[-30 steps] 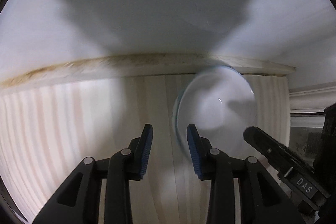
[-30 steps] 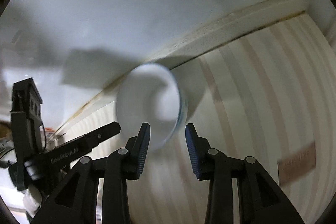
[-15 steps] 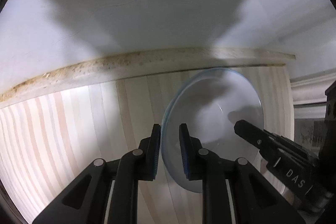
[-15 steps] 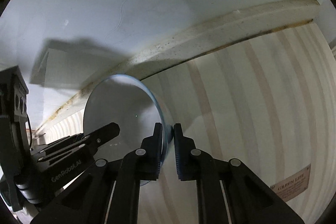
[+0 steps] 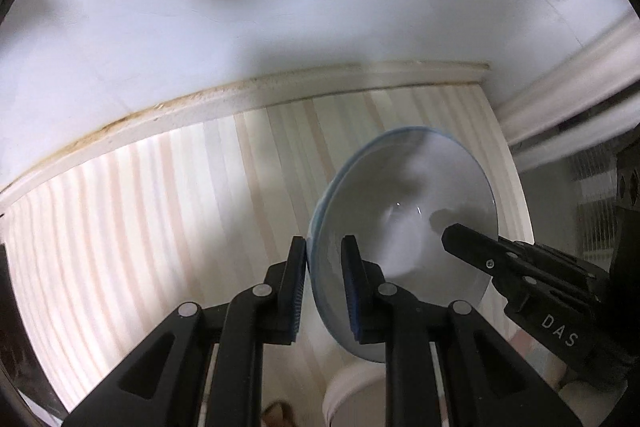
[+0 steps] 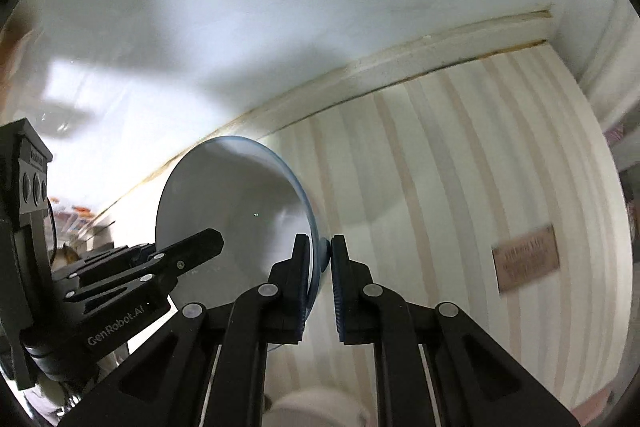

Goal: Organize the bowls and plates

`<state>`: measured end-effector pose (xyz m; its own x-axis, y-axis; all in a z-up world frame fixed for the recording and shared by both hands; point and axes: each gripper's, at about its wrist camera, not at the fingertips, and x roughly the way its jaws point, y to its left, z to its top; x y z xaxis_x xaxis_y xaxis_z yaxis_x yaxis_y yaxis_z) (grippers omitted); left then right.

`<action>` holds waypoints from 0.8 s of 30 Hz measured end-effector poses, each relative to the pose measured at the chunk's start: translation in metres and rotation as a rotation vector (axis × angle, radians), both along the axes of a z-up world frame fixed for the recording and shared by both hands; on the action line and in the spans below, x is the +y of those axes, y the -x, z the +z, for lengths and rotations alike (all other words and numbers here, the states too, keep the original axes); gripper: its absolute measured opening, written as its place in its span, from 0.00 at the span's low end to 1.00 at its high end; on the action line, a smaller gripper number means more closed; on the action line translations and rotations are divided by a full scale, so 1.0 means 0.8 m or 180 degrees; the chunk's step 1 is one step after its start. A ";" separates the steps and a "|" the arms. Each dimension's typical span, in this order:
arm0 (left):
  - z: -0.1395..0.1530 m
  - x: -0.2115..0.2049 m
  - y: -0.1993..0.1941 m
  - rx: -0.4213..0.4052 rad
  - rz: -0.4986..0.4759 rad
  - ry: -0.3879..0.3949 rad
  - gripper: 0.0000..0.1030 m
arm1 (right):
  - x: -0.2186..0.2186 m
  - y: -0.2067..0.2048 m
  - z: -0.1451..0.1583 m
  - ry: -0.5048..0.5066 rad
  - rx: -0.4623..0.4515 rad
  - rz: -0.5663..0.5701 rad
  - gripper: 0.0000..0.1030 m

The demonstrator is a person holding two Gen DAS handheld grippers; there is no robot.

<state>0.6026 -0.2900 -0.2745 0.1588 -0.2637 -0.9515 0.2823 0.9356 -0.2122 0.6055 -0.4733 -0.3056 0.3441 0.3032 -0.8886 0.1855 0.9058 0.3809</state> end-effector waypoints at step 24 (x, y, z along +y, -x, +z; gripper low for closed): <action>-0.053 0.019 0.166 0.0458 -0.0326 -0.0064 0.15 | 0.023 0.237 -0.014 -0.0072 0.0297 -0.0081 0.12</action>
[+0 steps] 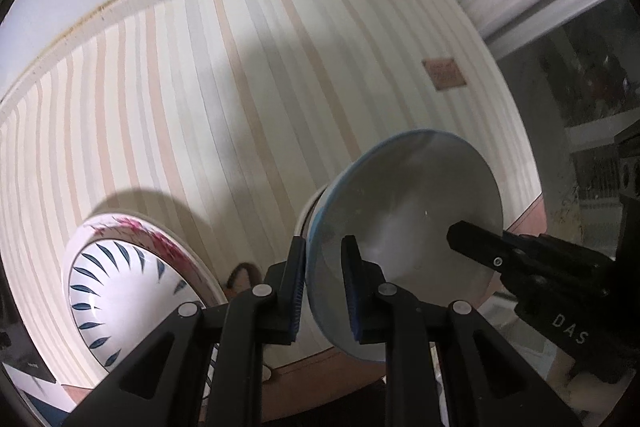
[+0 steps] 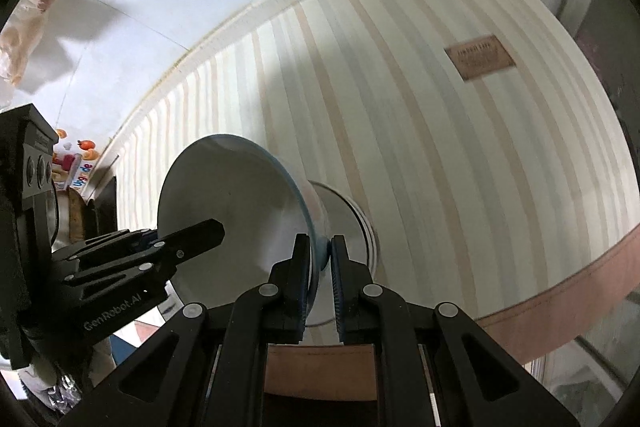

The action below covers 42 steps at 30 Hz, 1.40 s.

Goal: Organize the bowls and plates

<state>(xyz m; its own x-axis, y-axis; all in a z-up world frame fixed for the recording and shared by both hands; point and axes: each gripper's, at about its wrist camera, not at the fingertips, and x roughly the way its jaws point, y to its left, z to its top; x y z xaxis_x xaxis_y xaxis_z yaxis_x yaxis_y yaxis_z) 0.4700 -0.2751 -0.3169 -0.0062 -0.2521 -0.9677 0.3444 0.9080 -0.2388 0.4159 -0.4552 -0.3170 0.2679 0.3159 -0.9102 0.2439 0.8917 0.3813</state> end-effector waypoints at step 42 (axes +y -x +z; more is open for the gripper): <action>-0.036 -0.018 0.013 0.0036 -0.0096 -0.0388 0.15 | -0.002 -0.011 -0.048 0.0120 0.0363 -0.0006 0.16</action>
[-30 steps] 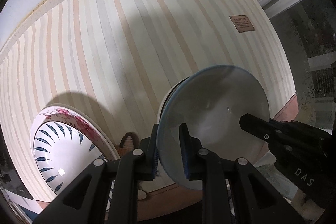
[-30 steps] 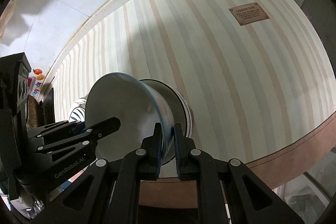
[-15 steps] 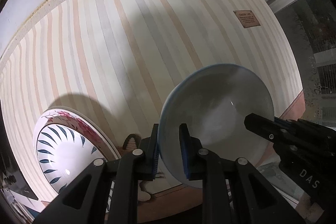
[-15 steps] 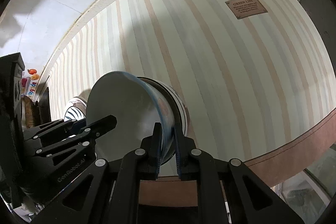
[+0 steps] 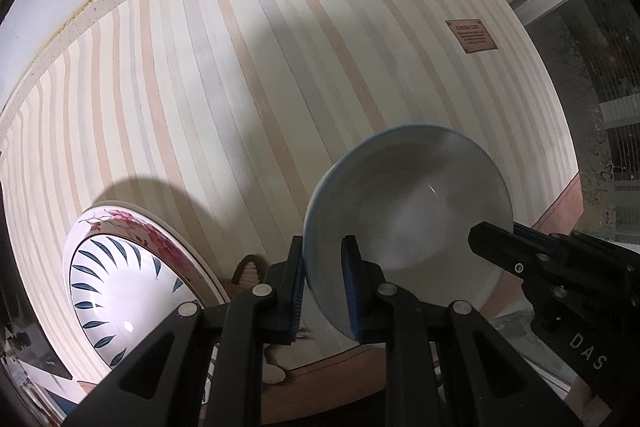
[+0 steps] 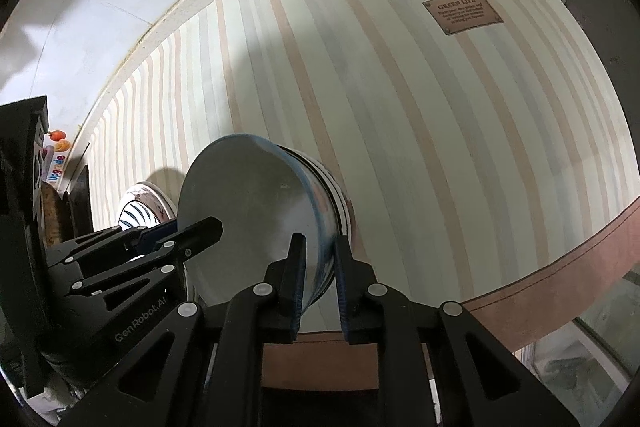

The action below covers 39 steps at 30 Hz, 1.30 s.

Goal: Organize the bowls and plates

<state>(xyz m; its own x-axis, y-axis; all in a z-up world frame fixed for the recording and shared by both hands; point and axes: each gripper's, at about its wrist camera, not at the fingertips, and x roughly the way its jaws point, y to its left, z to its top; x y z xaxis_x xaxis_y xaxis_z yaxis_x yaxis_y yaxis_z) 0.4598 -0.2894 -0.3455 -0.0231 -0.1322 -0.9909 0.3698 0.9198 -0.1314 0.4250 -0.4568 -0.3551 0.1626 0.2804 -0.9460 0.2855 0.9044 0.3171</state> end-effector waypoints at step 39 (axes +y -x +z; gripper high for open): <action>0.199 0.096 0.098 -0.0592 0.0150 0.0823 0.83 | 0.052 0.146 0.210 0.0364 -0.0921 -0.0046 0.82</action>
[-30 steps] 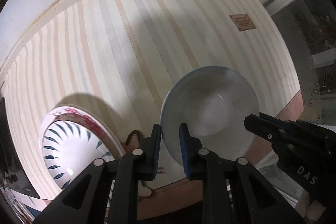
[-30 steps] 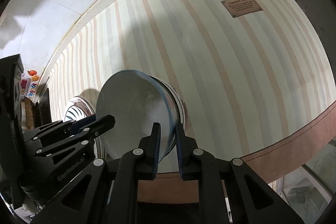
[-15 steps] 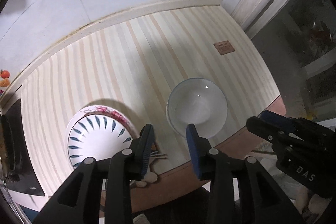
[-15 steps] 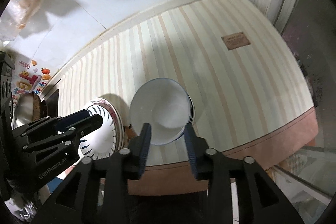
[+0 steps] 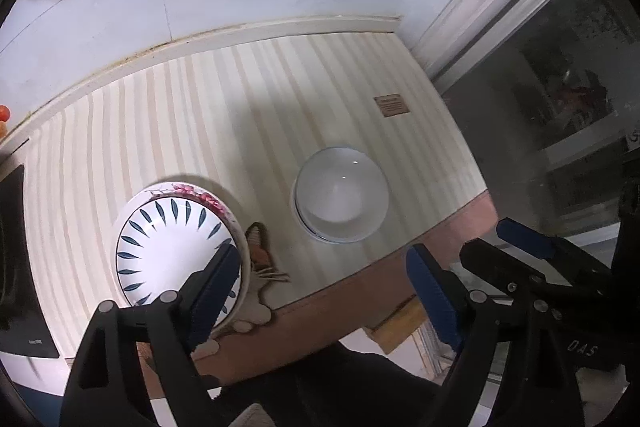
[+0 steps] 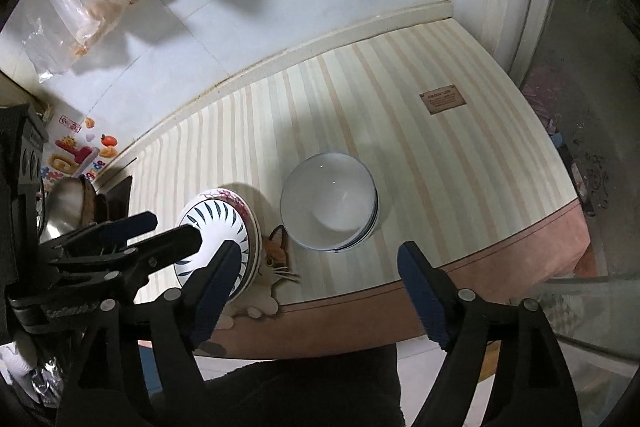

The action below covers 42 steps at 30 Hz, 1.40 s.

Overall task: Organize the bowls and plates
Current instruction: 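Open both grippers and lift them off the nested bowls, then grasp the nested bowl stack rim with both grippers, then carry the nested bowls with both grippers over the blue-leaf plate stack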

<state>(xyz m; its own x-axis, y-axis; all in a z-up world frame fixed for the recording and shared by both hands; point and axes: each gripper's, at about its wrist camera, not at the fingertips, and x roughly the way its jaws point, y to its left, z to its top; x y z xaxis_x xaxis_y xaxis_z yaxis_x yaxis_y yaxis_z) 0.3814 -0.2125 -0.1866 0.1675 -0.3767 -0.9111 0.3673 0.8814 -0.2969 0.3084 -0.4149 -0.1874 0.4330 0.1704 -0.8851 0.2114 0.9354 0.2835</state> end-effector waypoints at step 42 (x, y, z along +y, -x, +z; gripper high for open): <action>-0.270 -0.076 -0.148 0.1593 0.0039 0.0173 0.63 | -0.090 -0.127 -0.302 -0.1629 0.0514 -0.0123 0.87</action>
<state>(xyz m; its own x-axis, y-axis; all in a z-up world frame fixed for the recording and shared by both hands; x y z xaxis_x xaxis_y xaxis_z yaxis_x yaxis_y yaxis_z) 0.4995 -0.2734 -0.4028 -0.2802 -0.4265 -0.8600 0.1579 0.8632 -0.4795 0.4101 -0.4870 -0.4288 0.3128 0.5841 -0.7490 0.3215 0.6769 0.6622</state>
